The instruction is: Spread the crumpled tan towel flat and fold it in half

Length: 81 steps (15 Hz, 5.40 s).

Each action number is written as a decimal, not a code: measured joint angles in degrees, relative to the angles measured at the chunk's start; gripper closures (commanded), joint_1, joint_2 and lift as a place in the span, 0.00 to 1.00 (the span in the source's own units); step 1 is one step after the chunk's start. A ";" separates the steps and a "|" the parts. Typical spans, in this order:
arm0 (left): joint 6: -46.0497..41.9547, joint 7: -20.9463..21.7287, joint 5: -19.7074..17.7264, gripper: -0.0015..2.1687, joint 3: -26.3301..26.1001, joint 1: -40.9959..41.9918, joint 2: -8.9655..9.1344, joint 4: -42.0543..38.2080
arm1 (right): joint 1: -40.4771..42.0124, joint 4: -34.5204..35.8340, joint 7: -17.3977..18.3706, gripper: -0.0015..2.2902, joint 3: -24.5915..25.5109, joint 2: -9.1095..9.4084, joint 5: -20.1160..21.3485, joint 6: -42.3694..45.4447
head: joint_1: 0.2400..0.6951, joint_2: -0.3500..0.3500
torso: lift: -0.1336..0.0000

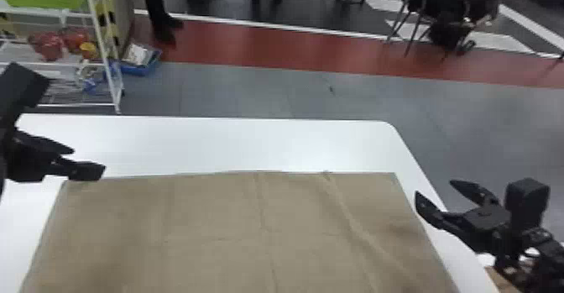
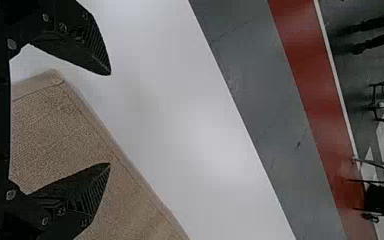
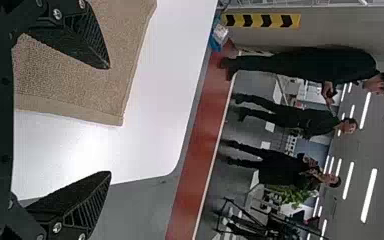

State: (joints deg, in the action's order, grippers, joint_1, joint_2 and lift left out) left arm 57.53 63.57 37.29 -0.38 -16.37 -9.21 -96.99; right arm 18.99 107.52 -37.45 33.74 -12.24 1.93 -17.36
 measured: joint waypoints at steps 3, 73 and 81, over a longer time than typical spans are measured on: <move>-0.13 1.97 1.18 0.18 -0.09 -1.28 -0.43 3.26 | 0.08 -0.27 0.29 0.06 -0.30 0.02 -0.04 0.08 | 1.00 0.15 | 0.08; -6.43 6.16 6.83 0.43 3.01 1.43 -1.15 7.79 | -26.56 -35.48 -0.06 0.41 -12.40 -4.18 6.92 3.30 | 1.00 0.27 | 0.08; -8.93 5.36 6.66 0.43 6.08 2.10 -0.90 7.47 | -23.58 -32.87 -1.26 0.41 -11.00 -3.99 5.06 7.71 | 1.00 0.30 | 0.08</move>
State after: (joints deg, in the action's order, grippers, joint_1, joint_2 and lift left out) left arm 48.59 68.93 43.95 5.70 -14.27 -10.12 -89.52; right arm -4.60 74.66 -38.71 22.74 -16.23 6.99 -9.65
